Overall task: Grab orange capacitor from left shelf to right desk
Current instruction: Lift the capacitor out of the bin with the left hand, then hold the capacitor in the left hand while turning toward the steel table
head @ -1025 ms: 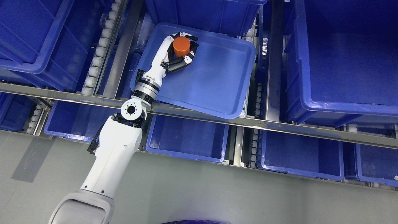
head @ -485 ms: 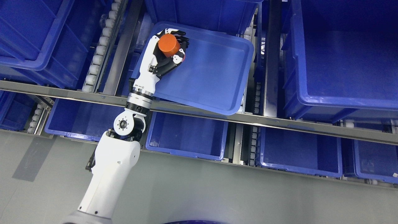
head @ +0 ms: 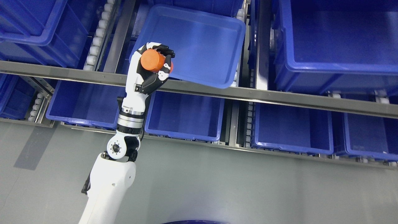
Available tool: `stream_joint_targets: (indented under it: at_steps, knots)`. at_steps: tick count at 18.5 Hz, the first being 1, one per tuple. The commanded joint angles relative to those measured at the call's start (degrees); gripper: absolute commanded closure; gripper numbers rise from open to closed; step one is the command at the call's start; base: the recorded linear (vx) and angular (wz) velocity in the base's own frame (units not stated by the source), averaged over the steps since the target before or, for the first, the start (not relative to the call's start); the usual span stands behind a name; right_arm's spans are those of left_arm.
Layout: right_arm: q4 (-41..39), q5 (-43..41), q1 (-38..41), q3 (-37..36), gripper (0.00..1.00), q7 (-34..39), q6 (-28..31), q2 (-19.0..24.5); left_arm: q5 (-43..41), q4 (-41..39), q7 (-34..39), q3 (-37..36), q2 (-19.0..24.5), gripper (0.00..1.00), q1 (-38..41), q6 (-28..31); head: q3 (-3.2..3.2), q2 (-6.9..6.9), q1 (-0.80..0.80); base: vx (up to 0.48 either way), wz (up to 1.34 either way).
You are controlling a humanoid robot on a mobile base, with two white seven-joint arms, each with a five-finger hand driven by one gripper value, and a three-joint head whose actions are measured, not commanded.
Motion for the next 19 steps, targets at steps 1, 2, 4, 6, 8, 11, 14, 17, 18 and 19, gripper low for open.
stream_joint_targets:
  at_steps: [1,2,4,6,8,11,14,17,18,19]
  knots:
    - [-1.93,0.00,-0.08,-0.62,0.00,0.04,-0.03,-1.00,0.18,-5.81,-0.16,2.62,2.18,0.98,5.20,-0.69,0.00,0.00,0.00,-0.244,-0.09]
    - [-1.93,0.00,-0.08,-0.62,0.00,0.04,-0.03,-1.00,0.18,-5.81,-0.16,2.98,3.41,0.98,5.11,-0.78,0.00,0.00,0.00,-0.198,-0.14]
    - [-1.93,0.00,-0.08,-0.62,0.00,0.04,-0.03,-1.00,0.18,-5.81,-0.16,3.77,5.44,0.98,5.20,-0.78,0.00,0.00,0.00,-0.196,-0.25]
    - [-1.93,0.00,-0.08,-0.62,0.00,0.04,-0.03,-1.00,0.09,-5.90,-0.16,3.94,6.32,0.98,5.55,-0.87,0.00,0.00,0.00,-0.188,-0.45]
    - [-1.93,0.00,-0.08,-0.62,0.00,0.04,-0.03,-1.00,0.09,-6.25,-0.16,4.56,6.41,0.98,5.90,-0.87,0.00,0.00,0.00,-0.180,-0.60]
    - [-1.93,0.00,-0.08,-0.62,0.00,0.04,-0.03,-1.00,0.09,-6.78,-0.33,4.65,6.85,0.98,6.52,-0.87,0.00,0.00,0.00,-0.160,-0.74]
    - [-1.93,0.00,-0.08,-0.62,0.00,0.04,-0.03,-1.00,0.09,-6.78,-1.74,4.65,7.29,0.98,6.78,-0.87,0.00,0.00,0.00,-0.124,-0.75]
    - [-1.93,0.00,-0.08,-0.62,0.00,0.04,-0.03,-1.00,0.09,-6.78,-1.83,4.56,7.21,0.98,6.78,-0.78,0.00,0.00,0.00,-0.076,-0.75]
    - [-1.93,0.00,-0.08,-0.62,0.00,0.04,-0.03,-1.00,0.09,-6.69,-1.92,4.21,7.12,0.98,6.70,-0.52,0.00,0.00,0.00,-0.038,-0.75]
    - [-1.93,0.00,-0.08,-0.62,0.00,0.04,-0.03,-1.00,0.09,-6.69,-1.83,3.86,6.77,0.98,6.61,-0.34,0.00,0.00,0.00,0.009,-0.72]
